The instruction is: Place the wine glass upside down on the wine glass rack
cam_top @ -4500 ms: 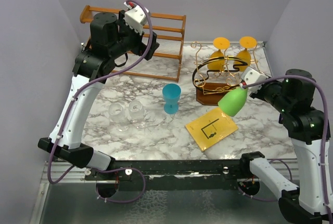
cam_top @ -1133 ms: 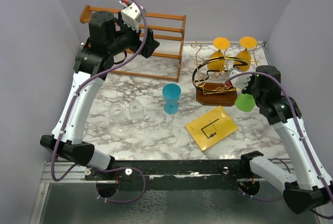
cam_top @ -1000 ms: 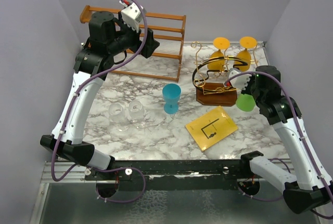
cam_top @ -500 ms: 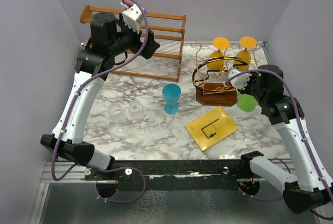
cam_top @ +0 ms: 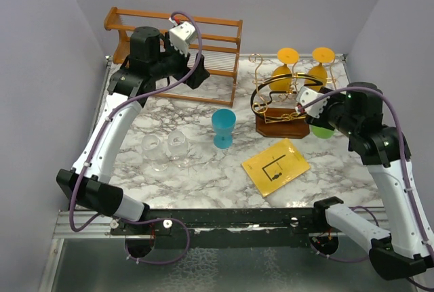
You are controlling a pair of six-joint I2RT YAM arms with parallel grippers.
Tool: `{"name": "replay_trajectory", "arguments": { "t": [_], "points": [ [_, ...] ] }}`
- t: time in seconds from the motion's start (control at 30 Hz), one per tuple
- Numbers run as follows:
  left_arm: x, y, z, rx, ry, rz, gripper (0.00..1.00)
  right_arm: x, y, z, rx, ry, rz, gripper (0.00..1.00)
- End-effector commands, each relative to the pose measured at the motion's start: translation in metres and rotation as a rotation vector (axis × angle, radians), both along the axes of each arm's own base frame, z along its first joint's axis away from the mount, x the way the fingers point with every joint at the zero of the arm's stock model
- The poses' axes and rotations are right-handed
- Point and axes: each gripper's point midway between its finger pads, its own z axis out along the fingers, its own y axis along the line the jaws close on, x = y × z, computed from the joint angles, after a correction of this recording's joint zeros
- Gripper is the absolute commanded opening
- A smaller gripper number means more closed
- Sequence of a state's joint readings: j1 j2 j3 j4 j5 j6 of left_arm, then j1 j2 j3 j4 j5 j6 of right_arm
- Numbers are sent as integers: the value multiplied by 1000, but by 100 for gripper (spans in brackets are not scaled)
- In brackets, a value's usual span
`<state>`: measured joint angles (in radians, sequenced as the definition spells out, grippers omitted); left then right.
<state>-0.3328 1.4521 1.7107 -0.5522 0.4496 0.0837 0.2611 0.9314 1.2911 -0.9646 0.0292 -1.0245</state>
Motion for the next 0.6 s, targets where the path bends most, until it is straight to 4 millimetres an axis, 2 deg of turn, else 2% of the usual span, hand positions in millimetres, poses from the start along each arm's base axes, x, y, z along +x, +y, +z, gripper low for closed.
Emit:
{"name": "replay_trajectory", "arguments": {
  "t": [0.0,0.17,0.3,0.4,0.57],
  "points": [
    [-12,-5,-22,37,17,-94,90,-23,40,37,204,-42,167,55],
    [-21,-10,-58,102,80,-142,88,-40,70,72,368,-75,295,56],
    [-27,-15,-84,156,120,-170,87,-40,83,93,488,-96,319,59],
    [-31,-22,-99,200,146,-195,87,-33,87,99,547,-91,294,63],
    [-31,-36,-126,262,187,-231,84,-6,76,107,651,-118,140,67]
  ]
}}
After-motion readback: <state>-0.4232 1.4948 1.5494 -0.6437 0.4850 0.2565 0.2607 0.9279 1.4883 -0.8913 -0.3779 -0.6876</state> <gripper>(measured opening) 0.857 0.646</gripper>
